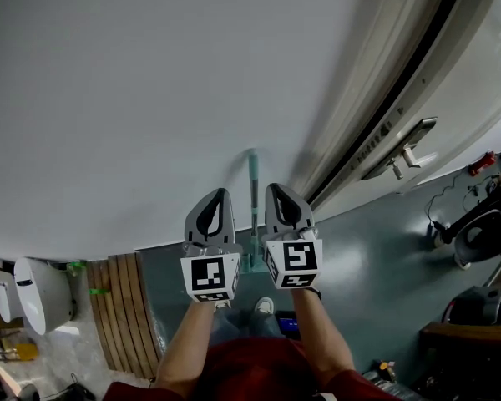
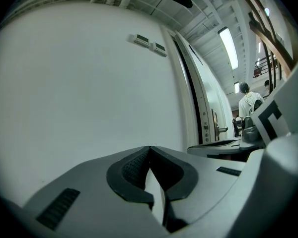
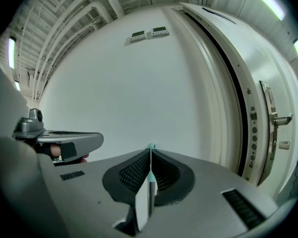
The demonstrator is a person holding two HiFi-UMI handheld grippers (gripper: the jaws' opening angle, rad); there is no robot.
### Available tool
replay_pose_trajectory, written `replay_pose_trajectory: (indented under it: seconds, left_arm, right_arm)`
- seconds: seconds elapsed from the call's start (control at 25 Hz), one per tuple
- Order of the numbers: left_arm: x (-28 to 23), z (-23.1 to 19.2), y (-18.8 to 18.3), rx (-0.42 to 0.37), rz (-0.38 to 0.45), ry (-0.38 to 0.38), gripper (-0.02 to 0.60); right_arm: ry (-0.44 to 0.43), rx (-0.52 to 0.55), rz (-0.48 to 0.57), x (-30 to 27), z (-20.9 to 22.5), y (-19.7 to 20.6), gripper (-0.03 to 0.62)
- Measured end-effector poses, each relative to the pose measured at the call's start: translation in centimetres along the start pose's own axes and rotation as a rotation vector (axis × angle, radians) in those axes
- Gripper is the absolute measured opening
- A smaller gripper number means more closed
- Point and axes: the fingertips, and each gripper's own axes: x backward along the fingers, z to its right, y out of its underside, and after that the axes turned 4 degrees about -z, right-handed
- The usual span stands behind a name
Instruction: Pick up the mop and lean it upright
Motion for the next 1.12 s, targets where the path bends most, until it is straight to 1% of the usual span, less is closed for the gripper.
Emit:
replay_pose_trajectory:
  seconds: [0.12,0.24,0.32,0.44,0.72,0.84,1.12]
  left_arm:
    - [-0.2,-0.4,0.1,0.011,-0.006,0.002,0.014]
    - [-0.3,-0.9,0.2,0.0,-0.004,0.004,0.014]
    - [-0.4,-1.1,0.3,0.002,-0.004,0.005,0.014]
    - [-0.4,-1.3,0.3,0.008,-0.006,0.007,0.014]
    - [-0.2,-2.4,0.5,0.009,-0.011,-0.001,0.014]
    - [-0.2,-2.6,0.6,0.026,-0.017,-0.01,0.014]
    - [-0.1,-3.2,0.7,0.02,-0.023,-0.01,0.014]
  right_arm:
    - [-0.006,-0.004,-0.017,-0.9,-0.4,0.4,0.019]
    - [-0.018,-0.012,-0.039,-1.9,-0.9,1.0,0.031]
    - [-0.033,-0.018,-0.06,-2.6,-1.2,1.5,0.126]
    - [-0.041,-0.016,-0.082,-3.7,-1.4,2.1,0.158]
    - [-0.026,-0.006,-0.111,-6.6,-1.4,3.0,0.189]
    - [-0.022,-0.006,-0.124,-7.5,-1.1,3.4,0.189]
    - [-0.016,-0.001,-0.146,-9.2,-1.2,4.0,0.189]
